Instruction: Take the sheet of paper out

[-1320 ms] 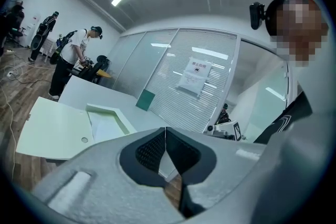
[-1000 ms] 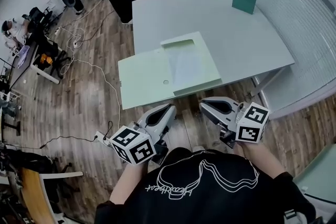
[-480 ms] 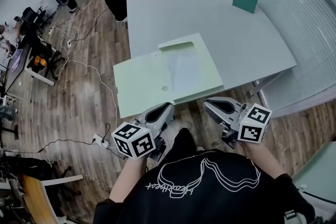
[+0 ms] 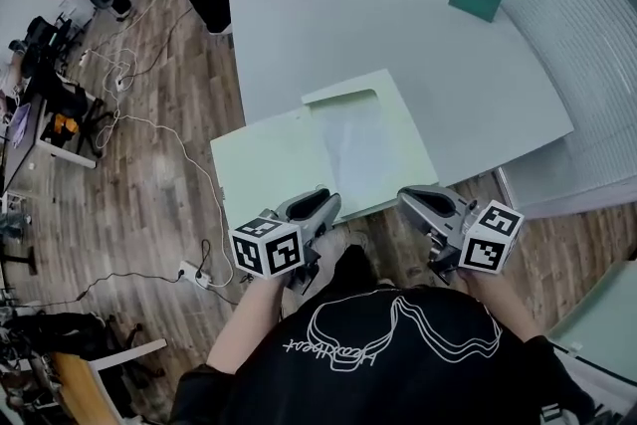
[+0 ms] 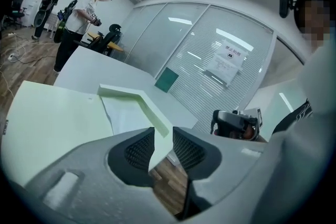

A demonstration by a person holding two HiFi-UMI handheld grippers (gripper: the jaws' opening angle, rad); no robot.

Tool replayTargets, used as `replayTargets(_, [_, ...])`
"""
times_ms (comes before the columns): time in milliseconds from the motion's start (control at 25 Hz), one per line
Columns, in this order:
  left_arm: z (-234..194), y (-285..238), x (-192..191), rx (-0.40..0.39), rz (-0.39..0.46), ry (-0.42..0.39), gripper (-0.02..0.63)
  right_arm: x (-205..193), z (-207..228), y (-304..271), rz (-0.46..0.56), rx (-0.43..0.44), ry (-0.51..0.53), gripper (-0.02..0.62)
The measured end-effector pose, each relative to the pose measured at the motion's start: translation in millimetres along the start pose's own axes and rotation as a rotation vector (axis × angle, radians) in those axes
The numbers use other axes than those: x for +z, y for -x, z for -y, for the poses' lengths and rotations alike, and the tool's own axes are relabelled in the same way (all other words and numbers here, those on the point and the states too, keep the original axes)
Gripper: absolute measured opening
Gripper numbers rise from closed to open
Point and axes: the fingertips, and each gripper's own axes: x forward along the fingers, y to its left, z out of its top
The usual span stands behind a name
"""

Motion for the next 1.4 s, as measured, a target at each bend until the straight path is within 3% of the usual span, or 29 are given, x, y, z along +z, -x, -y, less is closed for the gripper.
replayTargets(240, [-49, -29, -1, 0.012, -0.072, 0.076, 0.143, 1, 31, -11, 0.011, -0.055, -0.068, 0.009])
replayTargets(520, [-86, -63, -8, 0.038, -0.135, 0.164, 0.144, 0, 58, -19, -0.003, -0.098, -0.118, 0.009])
replayTargets(760, [-121, -86, -19, 0.088, -0.202, 0.166, 0.144, -5, 69, -12, 0.012, -0.126, -0.161, 0.009])
replayTargets(1080, [-140, -107, -25, 0.133, -0.249, 0.208, 0.144, 6, 81, 4, 0.065, -0.150, -0.192, 0.009])
replayTargets(1400, [-140, -116, -25, 0.118, -0.258, 0.250, 0.144, 6, 75, 11, 0.097, -0.126, -0.202, 0.009])
